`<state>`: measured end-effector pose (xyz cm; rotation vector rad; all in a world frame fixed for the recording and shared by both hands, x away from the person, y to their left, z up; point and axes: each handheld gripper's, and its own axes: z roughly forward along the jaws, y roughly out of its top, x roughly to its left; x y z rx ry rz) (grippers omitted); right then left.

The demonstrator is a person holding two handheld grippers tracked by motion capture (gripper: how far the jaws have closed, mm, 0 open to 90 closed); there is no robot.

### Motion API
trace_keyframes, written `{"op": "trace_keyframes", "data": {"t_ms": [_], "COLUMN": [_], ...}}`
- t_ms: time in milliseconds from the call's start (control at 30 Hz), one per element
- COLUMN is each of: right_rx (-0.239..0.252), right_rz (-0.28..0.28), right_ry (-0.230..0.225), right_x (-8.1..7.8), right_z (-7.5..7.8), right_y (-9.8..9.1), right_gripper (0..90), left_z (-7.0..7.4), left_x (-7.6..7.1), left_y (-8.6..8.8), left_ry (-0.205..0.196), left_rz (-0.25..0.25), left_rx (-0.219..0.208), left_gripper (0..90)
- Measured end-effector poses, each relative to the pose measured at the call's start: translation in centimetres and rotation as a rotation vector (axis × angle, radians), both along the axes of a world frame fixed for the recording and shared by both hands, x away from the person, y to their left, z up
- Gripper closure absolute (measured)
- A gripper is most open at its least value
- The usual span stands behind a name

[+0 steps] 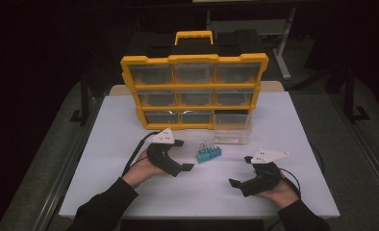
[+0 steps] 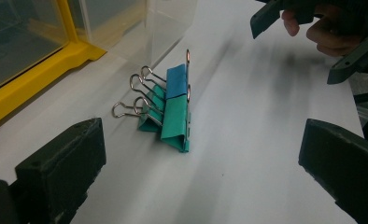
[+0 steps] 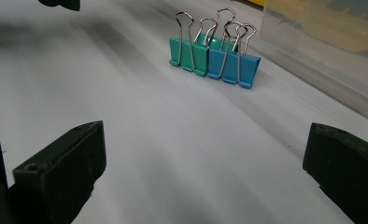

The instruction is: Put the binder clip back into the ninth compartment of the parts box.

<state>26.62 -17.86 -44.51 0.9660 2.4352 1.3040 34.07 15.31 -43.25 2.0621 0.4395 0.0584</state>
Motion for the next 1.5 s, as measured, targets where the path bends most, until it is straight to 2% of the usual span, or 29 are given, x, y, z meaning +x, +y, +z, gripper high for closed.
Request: {"op": "trace_keyframes", "data": {"t_ms": [233,467,967,1500], "right_rx": [-0.011,0.005,0.005,0.001], "right_rz": [0.009,0.014,0.016,0.019], "right_ry": [0.004,0.003,-0.011,-0.013], "right_x": [0.1,0.6,0.8,0.7], "right_z": [-0.2,-0.4,-0.5,-0.5], "right_y": [0.1,-0.1,-0.1,-0.1], "right_gripper": [0.0,0.0,0.0,0.0], "left_z": [0.2,0.3,0.2,0.1], "left_x": [0.4,1.1,1.9,2.4], "left_y": [-0.7,-1.3,-2.8,-3.7], "left_ry": [-0.005,-0.002,-0.010,-0.016], "left_rz": [-0.008,-0.009,-0.026,-0.040], "left_rx": [-0.004,-0.019,-0.005,0.016], "left_gripper": [0.5,0.4,0.5,16.0]}}
